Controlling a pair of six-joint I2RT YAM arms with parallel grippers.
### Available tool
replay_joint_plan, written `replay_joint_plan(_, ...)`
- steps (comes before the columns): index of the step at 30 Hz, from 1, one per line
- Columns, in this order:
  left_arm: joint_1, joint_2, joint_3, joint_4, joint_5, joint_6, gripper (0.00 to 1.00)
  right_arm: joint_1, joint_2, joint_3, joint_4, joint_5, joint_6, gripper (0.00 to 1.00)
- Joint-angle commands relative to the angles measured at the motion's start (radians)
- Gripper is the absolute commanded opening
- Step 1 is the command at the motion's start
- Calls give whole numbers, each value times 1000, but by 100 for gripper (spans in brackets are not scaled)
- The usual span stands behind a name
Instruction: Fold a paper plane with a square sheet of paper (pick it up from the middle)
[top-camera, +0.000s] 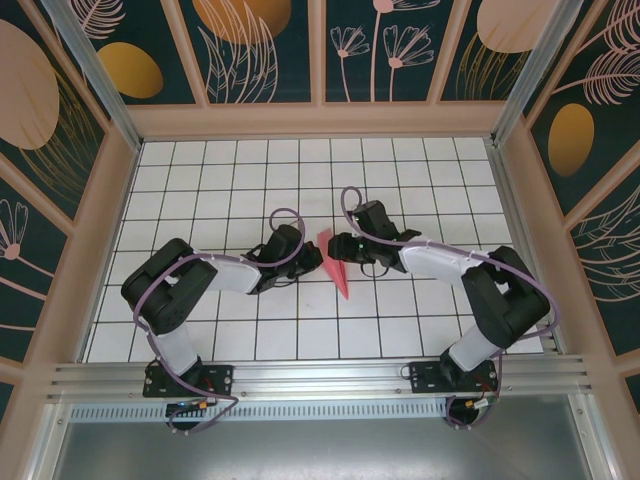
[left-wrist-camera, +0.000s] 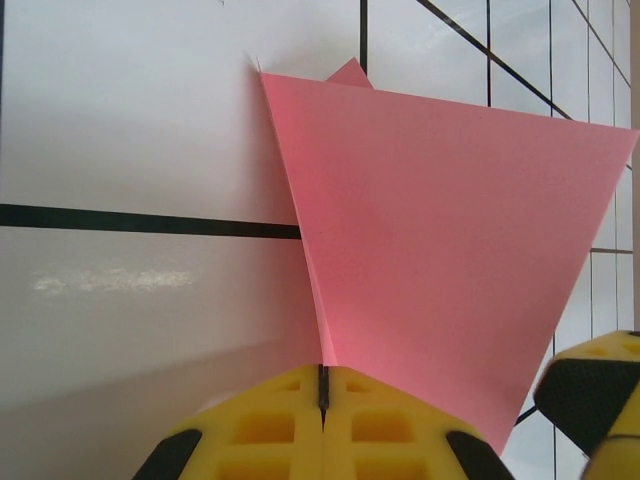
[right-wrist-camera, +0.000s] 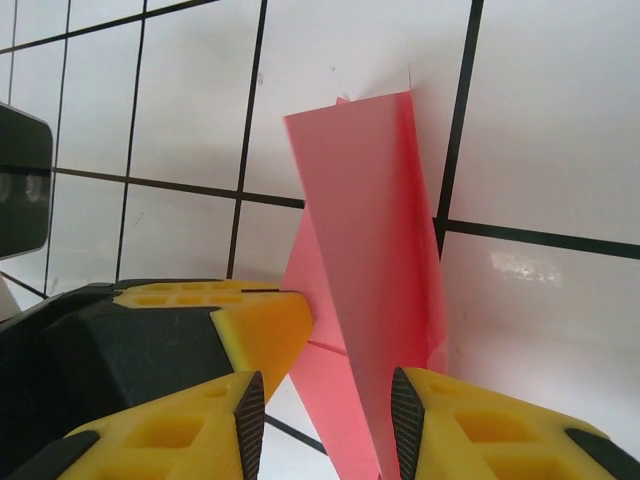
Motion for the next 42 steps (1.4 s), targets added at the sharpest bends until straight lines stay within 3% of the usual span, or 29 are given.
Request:
replay_joint_plan(1,8,15,-1,7,-5,-6,0,10,33,38,-51,32,-27,41)
replay_joint_plan(29,9,46,4,-2,-1,-10,0,72,16,0,-163,37,28,43)
replay_joint_plan(42,10,52,6,4,15,-9,0,108,100,52,-209,127,38,39)
